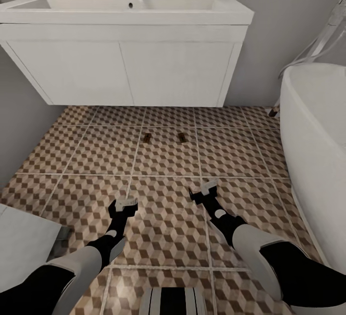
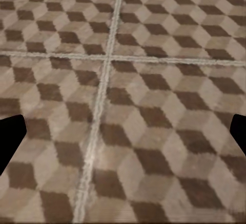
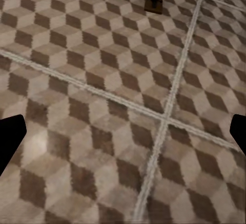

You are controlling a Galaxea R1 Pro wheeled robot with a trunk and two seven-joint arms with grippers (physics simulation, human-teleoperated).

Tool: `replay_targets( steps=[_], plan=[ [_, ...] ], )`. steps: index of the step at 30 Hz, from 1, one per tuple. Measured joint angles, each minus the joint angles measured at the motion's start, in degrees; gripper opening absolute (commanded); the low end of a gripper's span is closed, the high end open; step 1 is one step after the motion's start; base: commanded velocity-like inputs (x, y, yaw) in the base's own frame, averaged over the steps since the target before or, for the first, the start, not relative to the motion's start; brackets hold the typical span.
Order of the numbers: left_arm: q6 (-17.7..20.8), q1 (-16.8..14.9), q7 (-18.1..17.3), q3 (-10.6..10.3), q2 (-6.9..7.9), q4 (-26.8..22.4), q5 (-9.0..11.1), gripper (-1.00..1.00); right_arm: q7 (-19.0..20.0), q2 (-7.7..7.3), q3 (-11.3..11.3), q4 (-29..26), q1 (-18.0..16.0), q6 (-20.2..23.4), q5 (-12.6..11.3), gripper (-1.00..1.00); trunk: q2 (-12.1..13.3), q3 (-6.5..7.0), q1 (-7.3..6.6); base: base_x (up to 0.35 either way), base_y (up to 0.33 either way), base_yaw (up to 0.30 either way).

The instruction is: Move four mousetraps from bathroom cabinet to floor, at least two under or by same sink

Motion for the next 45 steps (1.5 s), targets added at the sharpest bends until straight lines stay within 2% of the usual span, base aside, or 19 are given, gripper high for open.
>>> replay_targets(
  steps=[7,19,27,29,38,45],
  plan=[
    [-4.3,1.2,0.0,0.0,-0.38,3.2,0.0,1.0,0.0,-0.61,0.0,0.0,2.3,-0.4,0.0,1.0,0.1,1.55,-0.18,0.0,0.0,0.0],
    [-6.7,4.3,0.0,0.0,-0.33,3.9,0.0,1.0,-0.1,-2.04,0.0,0.0,5.7,-3.4,0.0,1.0,0.3,4.21,-0.49,0.0,0.0,0.0],
    [-11.9,6.2,0.2,0.0,-0.24,4.9,0.0,1.0,-0.1,-3.54,0.0,0.0,8.3,-3.8,-0.1,1.0,3.5,5.65,-2.24,0.0,0.0,0.0],
    [-12.8,7.7,0.2,0.1,-0.3,5.5,0.1,1.0,-0.1,-4.5,0.0,0.0,10.1,-4.5,-0.1,1.0,4.3,6.0,-2.67,0.0,0.0,0.0],
    [-13.3,11.0,0.2,0.0,-0.18,5.7,0.1,1.0,-0.1,-5.71,0.1,0.0,14.7,-6.6,-0.3,1.0,7.9,7.62,-4.65,0.0,0.0,0.0],
    [-15.1,12.3,0.2,0.0,-0.05,6.0,0.1,1.0,-0.1,-6.24,0.1,0.1,16.5,-8.5,-0.3,1.0,10.7,8.88,-6.19,0.0,0.0,0.0]
  ],
)
